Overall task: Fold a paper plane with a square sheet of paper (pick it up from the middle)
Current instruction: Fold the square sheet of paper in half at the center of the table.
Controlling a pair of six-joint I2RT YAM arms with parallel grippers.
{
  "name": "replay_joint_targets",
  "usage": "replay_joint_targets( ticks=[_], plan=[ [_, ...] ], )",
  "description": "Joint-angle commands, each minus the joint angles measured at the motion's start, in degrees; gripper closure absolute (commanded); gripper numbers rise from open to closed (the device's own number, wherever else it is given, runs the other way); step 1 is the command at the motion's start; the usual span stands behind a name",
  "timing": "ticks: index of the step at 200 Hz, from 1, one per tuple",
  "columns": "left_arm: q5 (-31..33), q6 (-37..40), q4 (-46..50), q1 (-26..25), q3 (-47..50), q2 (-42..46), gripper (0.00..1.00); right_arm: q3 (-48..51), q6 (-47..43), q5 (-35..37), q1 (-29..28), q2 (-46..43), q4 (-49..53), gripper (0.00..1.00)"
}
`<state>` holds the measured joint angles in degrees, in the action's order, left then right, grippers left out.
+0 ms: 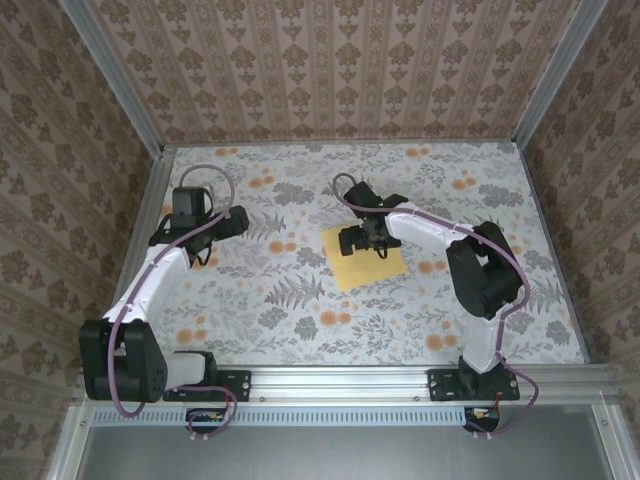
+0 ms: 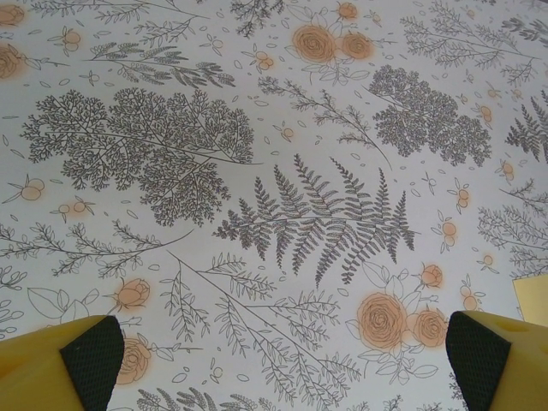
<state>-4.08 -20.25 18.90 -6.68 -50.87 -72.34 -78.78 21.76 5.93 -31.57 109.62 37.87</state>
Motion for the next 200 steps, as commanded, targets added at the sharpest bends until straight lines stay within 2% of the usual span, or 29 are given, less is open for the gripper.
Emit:
replay_joint_targets(
  ticks=[1,69,155,200],
  plan=[
    [-1.30,-1.21,0.80,-0.16,-0.43,-0.63,0.00,-3.96,-4.56,-1.41,-0.59,3.05,5.51,0.00],
    [-2.24,-1.46,1.05,-0.17,-0.34,-1.54,0.00,-9.95,-3.87,1.21,-0.95,10.24,8.18,0.00],
    [-2.38,-1.48,1.31,-0.16,-0.48,-1.75,0.00,-3.27,-1.28,-1.14,-0.60,13.38,5.21,0.00],
    [-2.49,-1.65,1.45,-0.13,-0.43,-1.82,0.00,-1.90,-0.60,-1.72,-0.42,13.72,5.02,0.04]
  ],
)
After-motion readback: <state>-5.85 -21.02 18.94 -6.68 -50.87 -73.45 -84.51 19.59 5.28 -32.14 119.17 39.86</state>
